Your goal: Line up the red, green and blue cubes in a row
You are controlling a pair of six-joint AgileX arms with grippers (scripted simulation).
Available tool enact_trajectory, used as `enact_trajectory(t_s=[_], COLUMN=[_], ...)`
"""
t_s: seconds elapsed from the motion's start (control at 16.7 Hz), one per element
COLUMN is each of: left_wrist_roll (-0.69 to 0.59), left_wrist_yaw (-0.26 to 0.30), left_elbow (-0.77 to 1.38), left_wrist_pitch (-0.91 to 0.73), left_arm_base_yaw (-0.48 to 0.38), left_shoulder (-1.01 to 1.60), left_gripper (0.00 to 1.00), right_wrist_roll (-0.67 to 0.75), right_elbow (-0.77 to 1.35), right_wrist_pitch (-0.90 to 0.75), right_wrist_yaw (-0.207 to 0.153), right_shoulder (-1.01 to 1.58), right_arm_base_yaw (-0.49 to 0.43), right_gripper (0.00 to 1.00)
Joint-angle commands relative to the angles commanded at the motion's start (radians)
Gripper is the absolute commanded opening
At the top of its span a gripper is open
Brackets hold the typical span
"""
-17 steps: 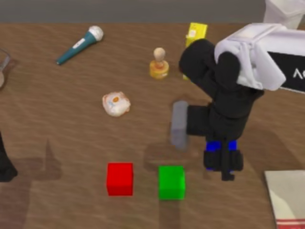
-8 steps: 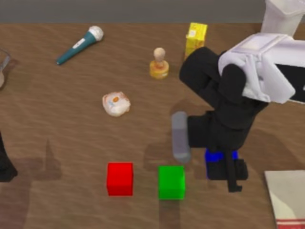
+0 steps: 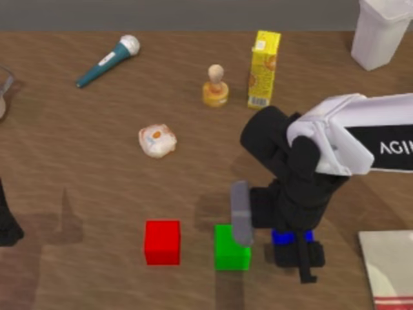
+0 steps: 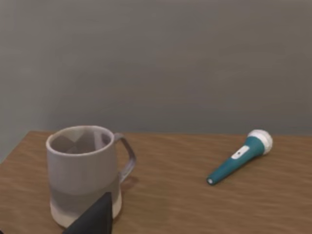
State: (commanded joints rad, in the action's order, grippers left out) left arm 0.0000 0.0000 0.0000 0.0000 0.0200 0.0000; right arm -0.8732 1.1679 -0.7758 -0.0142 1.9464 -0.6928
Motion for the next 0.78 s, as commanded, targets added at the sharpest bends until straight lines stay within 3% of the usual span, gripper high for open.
enact_trajectory(t_s=[0.18,0.78], left_wrist_roll=[0.0,0.0], left_wrist_yaw=[0.0,0.0], left_elbow=[0.0,0.0], left_wrist_pitch=[0.0,0.0], left_arm_base_yaw=[0.0,0.0], left_shoulder=[0.0,0.0], left_gripper=[1.0,1.0], right_wrist_roll=[0.0,0.0], right_elbow=[-0.001,-0.001], right_wrist_pitch=[0.001,0.001], right_wrist_yaw=[0.0,0.0], right_shoulder=[0.0,0.0], right_arm_base_yaw=[0.0,0.0], right_gripper=[0.0,0.75])
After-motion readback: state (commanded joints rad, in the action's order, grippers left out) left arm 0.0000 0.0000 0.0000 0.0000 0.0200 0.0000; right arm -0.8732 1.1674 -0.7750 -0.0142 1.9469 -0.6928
